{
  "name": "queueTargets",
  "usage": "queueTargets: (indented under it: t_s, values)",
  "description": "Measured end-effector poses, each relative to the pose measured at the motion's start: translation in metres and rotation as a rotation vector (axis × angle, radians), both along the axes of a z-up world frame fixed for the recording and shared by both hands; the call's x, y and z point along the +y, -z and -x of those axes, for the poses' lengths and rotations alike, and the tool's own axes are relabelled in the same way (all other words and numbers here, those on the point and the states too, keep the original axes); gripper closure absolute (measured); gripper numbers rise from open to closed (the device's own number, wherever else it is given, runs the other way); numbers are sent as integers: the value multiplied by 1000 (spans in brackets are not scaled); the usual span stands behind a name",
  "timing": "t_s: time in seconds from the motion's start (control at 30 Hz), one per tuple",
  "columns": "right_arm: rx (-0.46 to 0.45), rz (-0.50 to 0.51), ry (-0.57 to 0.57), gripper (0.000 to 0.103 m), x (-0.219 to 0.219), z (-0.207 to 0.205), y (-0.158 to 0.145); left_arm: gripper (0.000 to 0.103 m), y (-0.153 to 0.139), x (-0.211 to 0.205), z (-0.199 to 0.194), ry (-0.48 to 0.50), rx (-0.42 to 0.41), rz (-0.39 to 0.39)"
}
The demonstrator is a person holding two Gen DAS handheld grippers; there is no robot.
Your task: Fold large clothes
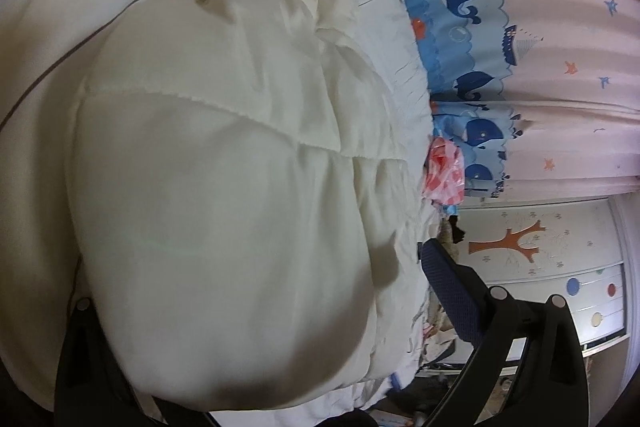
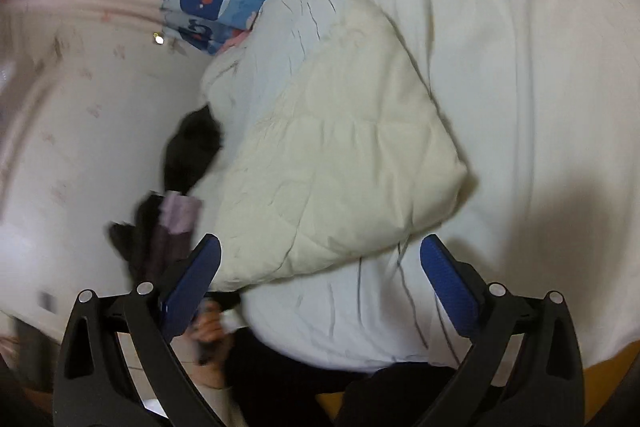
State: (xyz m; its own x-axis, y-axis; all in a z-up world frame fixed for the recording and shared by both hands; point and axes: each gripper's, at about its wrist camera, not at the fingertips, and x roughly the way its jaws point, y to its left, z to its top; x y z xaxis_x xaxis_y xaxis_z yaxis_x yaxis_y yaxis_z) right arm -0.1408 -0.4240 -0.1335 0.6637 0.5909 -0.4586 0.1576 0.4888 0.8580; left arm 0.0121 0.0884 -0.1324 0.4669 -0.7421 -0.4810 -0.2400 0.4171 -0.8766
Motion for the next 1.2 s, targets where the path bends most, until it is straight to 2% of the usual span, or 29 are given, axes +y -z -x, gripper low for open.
queueTargets:
  t_s: [0.1,0.17,0.23,0.27,0.3,0.37,0.4,0.53,0.67,0.73,0.77,0.8,0.83,0.87,0.93,1.0,1.13,1.17,1.2]
  values:
    - [39,-39,-14,7,0,-15,21,7,1,5,2,-13,-13,43]
    - [55,-103,-15,6,-3,-25,34,7,2,6,2,-13,-13,44]
    - [-12,-136,-3,6,-8,-33,27,7,2,6,2,-12,-13,40]
    - [-27,-128,-11,6,-8,-35,22,7,2,6,2,-13,-12,39]
    - [-6,-111,-18,6,-8,-37,24,7,2,7,2,-13,-10,39]
    - [88,-74,-27,7,-8,-43,38,7,3,6,1,-13,-1,30]
    - [103,-88,-19,7,-12,-45,44,7,2,4,0,-12,3,24]
    - [28,-83,36,6,-19,-49,33,7,6,5,-1,-20,18,25]
    - [96,7,-28,6,-8,-77,48,7,7,3,-4,-23,15,18]
    - [111,-21,-28,6,-13,-81,47,7,6,4,-3,-27,-2,26]
    - [74,-53,-29,6,-16,-81,41,8,5,6,-1,-33,-20,34]
    - [45,-49,-26,7,-15,-80,34,15,1,6,0,-34,-56,37]
    - [17,-22,-26,7,-11,-79,25,36,-2,6,0,-30,-83,27]
    - [-25,18,-36,9,-5,-77,11,46,-8,4,0,-15,-115,7]
    - [-83,52,-40,13,2,-74,-5,57,-25,-4,1,15,-204,-78]
    - [-144,40,-35,18,8,-70,-22,61,-42,-12,6,48,-281,-154]
    - [-210,48,-62,37,19,-54,-39,63,-65,-11,25,80,-353,-189]
    - [-203,46,-65,37,19,-49,-37,63,-64,-6,29,74,-336,-193]
    - [-175,59,-70,37,17,-43,-31,60,-57,-1,27,57,-284,-185]
